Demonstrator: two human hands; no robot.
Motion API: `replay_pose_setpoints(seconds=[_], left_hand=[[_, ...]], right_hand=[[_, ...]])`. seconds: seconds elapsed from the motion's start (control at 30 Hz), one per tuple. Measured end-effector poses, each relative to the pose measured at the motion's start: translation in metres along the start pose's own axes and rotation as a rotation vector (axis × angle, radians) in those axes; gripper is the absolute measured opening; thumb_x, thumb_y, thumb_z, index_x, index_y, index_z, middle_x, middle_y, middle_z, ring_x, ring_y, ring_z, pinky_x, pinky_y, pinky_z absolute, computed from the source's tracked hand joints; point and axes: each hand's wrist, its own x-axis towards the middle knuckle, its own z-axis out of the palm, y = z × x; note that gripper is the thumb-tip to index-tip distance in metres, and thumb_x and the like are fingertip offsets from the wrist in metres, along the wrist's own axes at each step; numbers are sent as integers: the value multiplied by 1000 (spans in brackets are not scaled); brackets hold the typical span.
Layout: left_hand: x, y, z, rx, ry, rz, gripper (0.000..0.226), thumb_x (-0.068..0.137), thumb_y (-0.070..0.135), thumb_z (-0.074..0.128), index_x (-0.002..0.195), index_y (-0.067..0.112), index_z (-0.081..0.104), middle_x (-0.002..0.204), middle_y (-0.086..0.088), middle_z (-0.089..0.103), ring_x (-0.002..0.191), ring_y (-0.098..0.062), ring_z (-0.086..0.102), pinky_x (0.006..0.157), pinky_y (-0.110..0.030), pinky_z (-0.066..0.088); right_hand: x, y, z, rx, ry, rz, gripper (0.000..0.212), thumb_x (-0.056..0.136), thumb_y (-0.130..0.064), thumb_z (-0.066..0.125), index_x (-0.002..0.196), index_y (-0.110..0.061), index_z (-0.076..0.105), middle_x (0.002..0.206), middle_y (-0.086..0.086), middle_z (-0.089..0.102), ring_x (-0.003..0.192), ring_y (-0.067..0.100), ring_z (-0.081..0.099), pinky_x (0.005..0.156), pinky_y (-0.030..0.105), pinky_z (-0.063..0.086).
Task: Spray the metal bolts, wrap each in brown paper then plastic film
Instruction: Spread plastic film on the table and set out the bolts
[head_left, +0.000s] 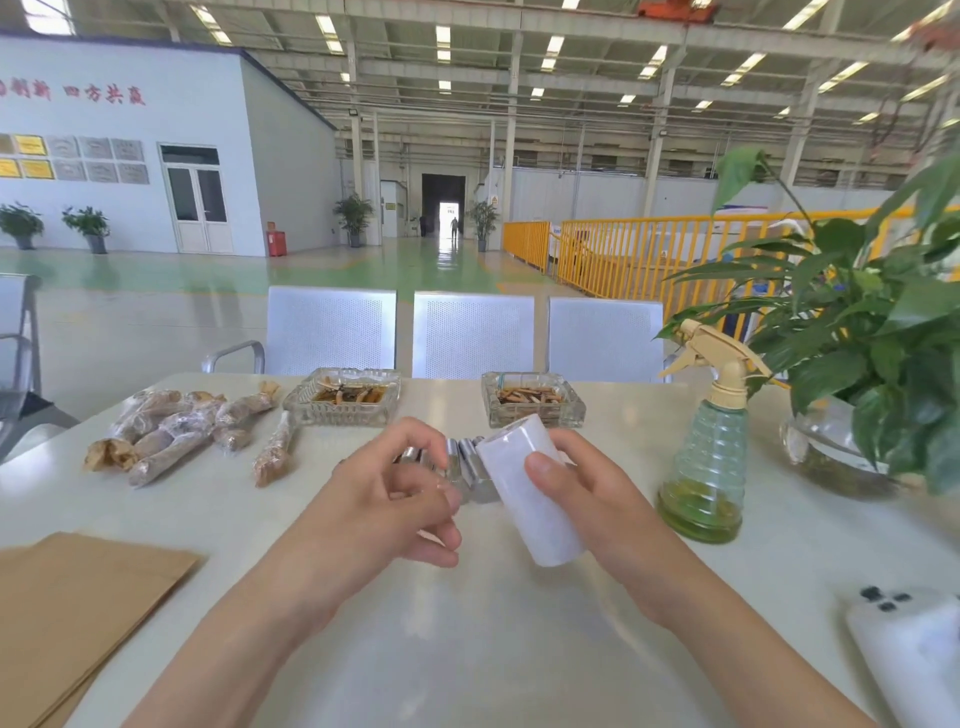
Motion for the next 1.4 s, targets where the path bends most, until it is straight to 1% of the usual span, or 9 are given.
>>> replay_pose_setpoints(seconds=[0.23, 0.43, 0.53, 0.63, 0.9, 1.0, 1.13, 1.23, 1.4], left_hand=[[0, -16, 15, 382, -171, 117, 58, 99, -6, 42, 100, 37, 82, 90, -9, 47, 72, -9, 57, 70, -33, 63], [1, -19, 16, 416, -257, 114, 62, 99, -4, 35, 101, 37, 81, 106, -11, 54, 83, -14, 63, 74, -35, 63], [2, -17, 17, 353, -179, 162, 57, 97, -4, 38, 102, 33, 80, 88, 2, 54, 73, -12, 57, 69, -35, 62], [2, -12, 16, 238, -136, 210, 52, 94, -5, 41, 104, 27, 80, 80, -15, 38, 66, -15, 42, 64, -31, 61], [1, -15, 16, 347, -272, 167, 54, 87, 10, 37, 101, 34, 82, 77, 25, 58, 79, -22, 67, 64, -35, 60], [0, -15, 13, 344, -349, 147, 54, 85, 11, 35, 103, 29, 83, 72, 32, 59, 67, -5, 57, 61, -27, 57], [-1, -13, 11, 379, -392, 115, 53, 87, 14, 36, 103, 36, 82, 74, 21, 59, 65, -13, 53, 63, -27, 57], [-2, -11, 10, 419, -416, 123, 54, 88, 15, 35, 108, 40, 79, 81, -20, 43, 73, -38, 47, 64, -33, 60], [-3, -7, 15, 262, -459, 77, 57, 89, 14, 35, 121, 39, 74, 74, -5, 28, 65, -21, 37, 65, -36, 60]], right_hand=[[2, 7, 1, -208, 43, -97, 41, 84, -63, 64, 122, -46, 64, 115, -17, 71, 103, 5, 68, 83, 26, 50], [5, 9, 2, -188, 41, -63, 28, 88, -56, 62, 113, -46, 69, 111, -16, 73, 100, 4, 69, 82, 24, 52], [6, 5, 2, -124, 47, -42, 28, 88, -55, 61, 109, -41, 72, 104, -11, 75, 91, 5, 69, 73, 18, 51], [5, 1, -1, -60, 29, -21, 33, 90, -60, 58, 105, -34, 73, 96, -12, 72, 88, 6, 66, 75, 18, 48], [3, 0, -4, -96, -21, 59, 37, 93, -62, 58, 102, -30, 73, 89, -12, 68, 82, 6, 63, 78, 26, 44], [3, -1, -5, -116, -34, 107, 53, 88, -66, 58, 105, -18, 71, 89, -4, 63, 83, 13, 59, 81, 34, 41], [-1, -3, -11, -43, -118, 250, 43, 95, -63, 56, 117, -30, 73, 113, -3, 76, 104, 17, 72, 88, 28, 52], [-4, -6, -13, 16, -173, 316, 45, 96, -63, 52, 122, -31, 72, 112, -3, 77, 98, 10, 72, 76, 19, 53], [-4, -9, -14, 29, -137, 242, 45, 94, -65, 54, 116, -31, 74, 105, -8, 75, 92, 6, 69, 76, 18, 51]])
